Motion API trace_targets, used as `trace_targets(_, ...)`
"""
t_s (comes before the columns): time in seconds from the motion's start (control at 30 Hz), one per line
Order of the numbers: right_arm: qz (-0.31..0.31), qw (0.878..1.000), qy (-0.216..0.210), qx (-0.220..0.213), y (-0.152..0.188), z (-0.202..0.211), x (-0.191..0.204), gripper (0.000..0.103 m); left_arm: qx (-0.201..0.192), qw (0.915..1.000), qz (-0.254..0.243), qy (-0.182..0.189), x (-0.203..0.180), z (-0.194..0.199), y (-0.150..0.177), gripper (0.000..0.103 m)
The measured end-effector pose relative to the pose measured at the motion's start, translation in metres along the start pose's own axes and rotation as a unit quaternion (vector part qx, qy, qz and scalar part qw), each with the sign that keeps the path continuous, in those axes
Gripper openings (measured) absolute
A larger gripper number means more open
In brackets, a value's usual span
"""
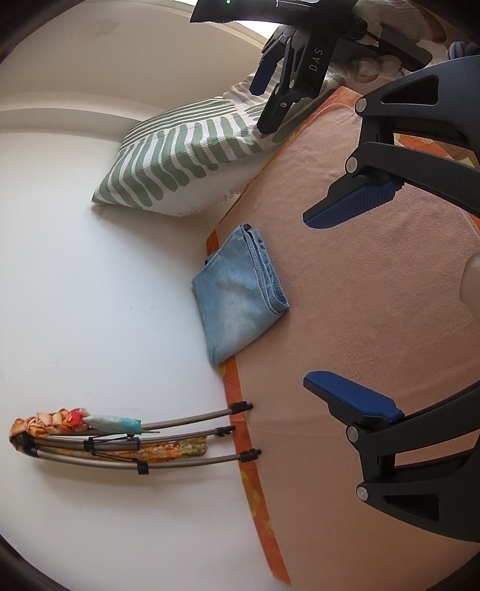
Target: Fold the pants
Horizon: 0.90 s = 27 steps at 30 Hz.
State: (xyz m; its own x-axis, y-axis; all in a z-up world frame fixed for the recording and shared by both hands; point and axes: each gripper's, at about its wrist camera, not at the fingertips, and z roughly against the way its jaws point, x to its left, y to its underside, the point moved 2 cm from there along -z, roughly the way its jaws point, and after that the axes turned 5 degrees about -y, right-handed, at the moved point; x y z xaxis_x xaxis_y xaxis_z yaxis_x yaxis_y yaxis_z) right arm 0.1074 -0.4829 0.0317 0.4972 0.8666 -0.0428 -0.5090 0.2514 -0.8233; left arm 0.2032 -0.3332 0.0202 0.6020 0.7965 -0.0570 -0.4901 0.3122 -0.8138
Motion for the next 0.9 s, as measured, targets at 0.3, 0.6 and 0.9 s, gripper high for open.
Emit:
trace_targets(0.3, -0.027, 1.000, -0.003, -0.009, 0.034, 0.016, 0.011, 0.103, 0.006, 0.9999, 0.006, -0.010, 0.001, -0.002, 0.030, 0.080)
trace_targets(0.6, -0.016, 1.000, 0.003, -0.023, 0.039, 0.011, 0.018, 0.103, 0.015, 0.9998, -0.001, -0.010, -0.003, -0.003, 0.037, 0.080)
trace_targets(0.9, -0.012, 1.000, 0.005, -0.019, 0.041, 0.004, 0.018, 0.103, 0.021, 0.9997, -0.008, -0.012, -0.007, -0.002, 0.043, 0.080)
